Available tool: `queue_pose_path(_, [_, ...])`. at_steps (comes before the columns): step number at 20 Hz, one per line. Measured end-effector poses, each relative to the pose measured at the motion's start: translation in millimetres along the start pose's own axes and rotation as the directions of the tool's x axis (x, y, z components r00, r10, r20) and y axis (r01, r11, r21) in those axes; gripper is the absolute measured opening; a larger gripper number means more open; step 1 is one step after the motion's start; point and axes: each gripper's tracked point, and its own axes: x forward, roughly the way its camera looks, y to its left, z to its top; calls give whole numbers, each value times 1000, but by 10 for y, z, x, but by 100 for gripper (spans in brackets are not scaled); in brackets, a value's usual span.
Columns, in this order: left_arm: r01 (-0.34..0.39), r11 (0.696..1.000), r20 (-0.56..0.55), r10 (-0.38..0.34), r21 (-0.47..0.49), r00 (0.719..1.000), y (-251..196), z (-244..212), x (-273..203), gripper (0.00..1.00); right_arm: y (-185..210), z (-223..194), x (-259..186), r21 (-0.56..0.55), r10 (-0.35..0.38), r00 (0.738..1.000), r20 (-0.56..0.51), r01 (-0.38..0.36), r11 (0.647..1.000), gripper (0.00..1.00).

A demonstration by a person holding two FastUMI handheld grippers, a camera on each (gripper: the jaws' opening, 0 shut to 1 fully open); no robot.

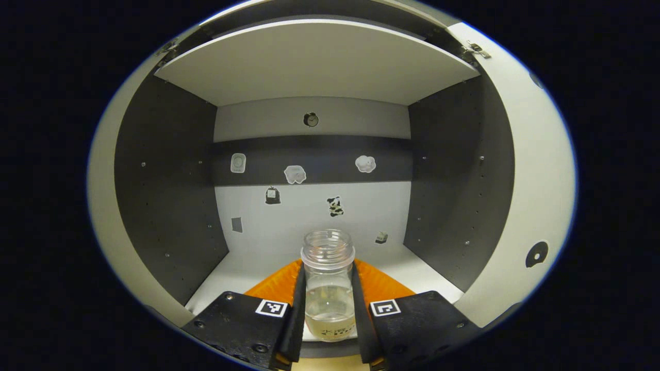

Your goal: Grasp the bottle in the cabinet with the left hand and place it on the coaster, then close the right door with the right hand and the left door with the left hand.

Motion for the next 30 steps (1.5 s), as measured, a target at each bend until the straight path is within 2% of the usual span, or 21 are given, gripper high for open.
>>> queue_pose_path(1, [4,1000,-3,-4,-7,1000,-16,-18,-100,44,-1,1,-19,4,7,1000,-1,-7,1000,97])
queue_pose_path(2, [6,1000,2,-6,-18,1000,-27,-21,-207,42,-4,0,-46,7,12,1000,-2,-12,1000,93])
queue_pose_path(3, [8,1000,9,-8,-29,1000,-32,-23,-316,44,-4,8,-63,9,18,1000,0,-18,1000,100])
queue_pose_path(4, [9,999,12,-9,-39,1000,-31,-34,-429,44,10,8,-93,12,27,1000,-1,-27,1000,97])
queue_pose_path(5, [15,999,17,-14,-48,1000,-32,-56,-541,42,24,7,-112,14,37,999,-4,-37,999,97])
queue_pose_path(10, [20,997,11,-20,-74,1000,26,-325,-1060,44,175,-19,-210,28,103,995,-14,-103,994,97])
queue_pose_path(12, [24,997,-18,-25,-78,1000,57,-577,-1220,44,272,-13,-253,36,140,990,-14,-139,990,97])
queue_pose_path(13, [25,996,-42,-29,-89,999,70,-722,-1311,44,319,-13,-273,38,158,987,-14,-157,987,93])
queue_pose_path(14, [24,994,-67,-31,-104,997,83,-863,-1384,44,368,-13,-284,40,175,985,-13,-174,984,97])
queue_pose_path(15, [20,992,-93,-32,-122,995,103,-1017,-1454,44,413,-9,-292,43,190,982,-12,-190,981,93])
queue_pose_path(16, [19,990,-110,-35,-141,993,119,-1151,-1518,44,460,-19,-310,45,207,978,-14,-206,977,97])
queue_pose_path(17, [19,987,-122,-39,-159,992,125,-1287,-1576,45,495,-18,-324,49,221,975,-15,-220,974,93])
queue_pose_path(20, [9,979,-177,-46,-202,983,148,-1728,-1734,45,572,-6,-364,56,254,967,-14,-253,966,93])
queue_pose_path(21, [6,977,-194,-48,-211,980,149,-1875,-1776,45,582,3,-368,58,260,966,-12,-259,964,93])
queue_pose_path(22, [-1,976,-220,-49,-219,974,147,-2038,-1825,45,593,-1,-368,61,265,964,-12,-263,963,97])
queue_pose_path(27, [13,968,-302,-91,-252,949,8,-2722,-1962,47,580,4,-372,68,270,963,-14,-268,961,97])
queue_pose_path(30, [13,966,-351,-106,-256,930,-57,-3066,-2022,45,559,2,-356,62,265,964,-15,-264,963,97])
